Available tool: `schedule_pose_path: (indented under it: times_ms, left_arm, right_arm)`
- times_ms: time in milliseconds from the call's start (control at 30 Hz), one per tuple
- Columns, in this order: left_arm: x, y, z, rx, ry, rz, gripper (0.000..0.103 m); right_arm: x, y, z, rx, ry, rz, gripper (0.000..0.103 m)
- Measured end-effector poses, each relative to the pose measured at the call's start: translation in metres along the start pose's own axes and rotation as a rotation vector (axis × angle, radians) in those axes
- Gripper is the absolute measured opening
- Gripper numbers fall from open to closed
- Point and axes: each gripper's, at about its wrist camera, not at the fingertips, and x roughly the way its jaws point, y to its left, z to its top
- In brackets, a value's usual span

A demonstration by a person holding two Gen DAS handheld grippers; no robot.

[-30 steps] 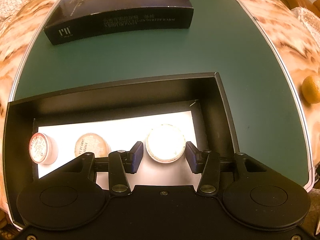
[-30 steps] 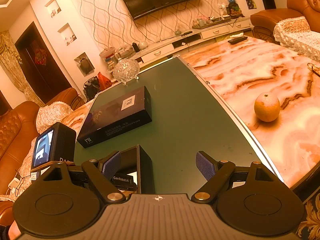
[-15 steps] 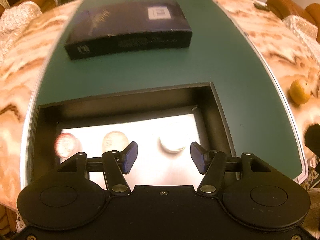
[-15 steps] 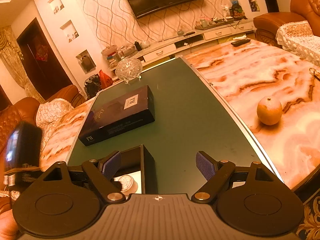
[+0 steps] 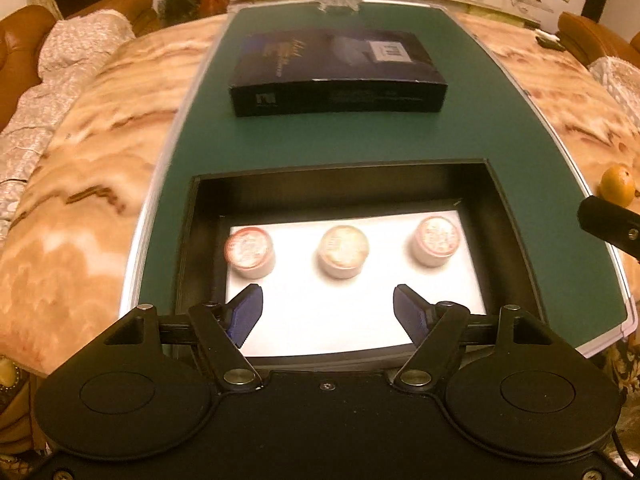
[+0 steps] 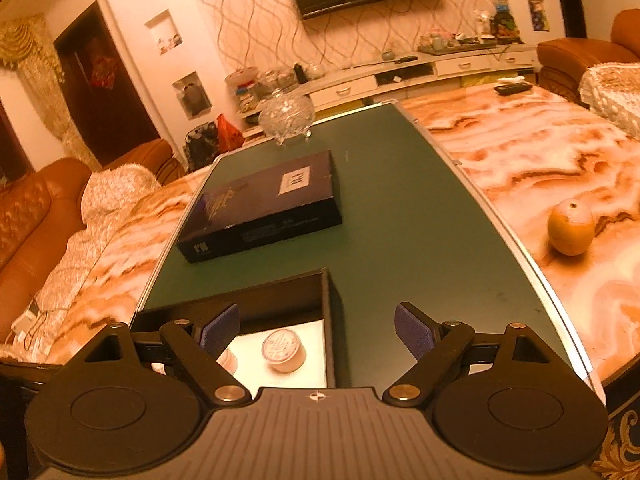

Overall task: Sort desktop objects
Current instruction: 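Withdraw the left tool up and away from the tray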

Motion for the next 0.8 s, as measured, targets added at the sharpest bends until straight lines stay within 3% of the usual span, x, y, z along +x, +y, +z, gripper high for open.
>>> schedule_pose_path:
  times_ms: [800]
  left_arm:
    - [-0.016, 0.055, -0.026, -0.077, -0.038, 0.016, 0.078]
  right_arm:
    - [0.010, 0.056, -0.014, -0.135, 0.069, 0.007, 0.090]
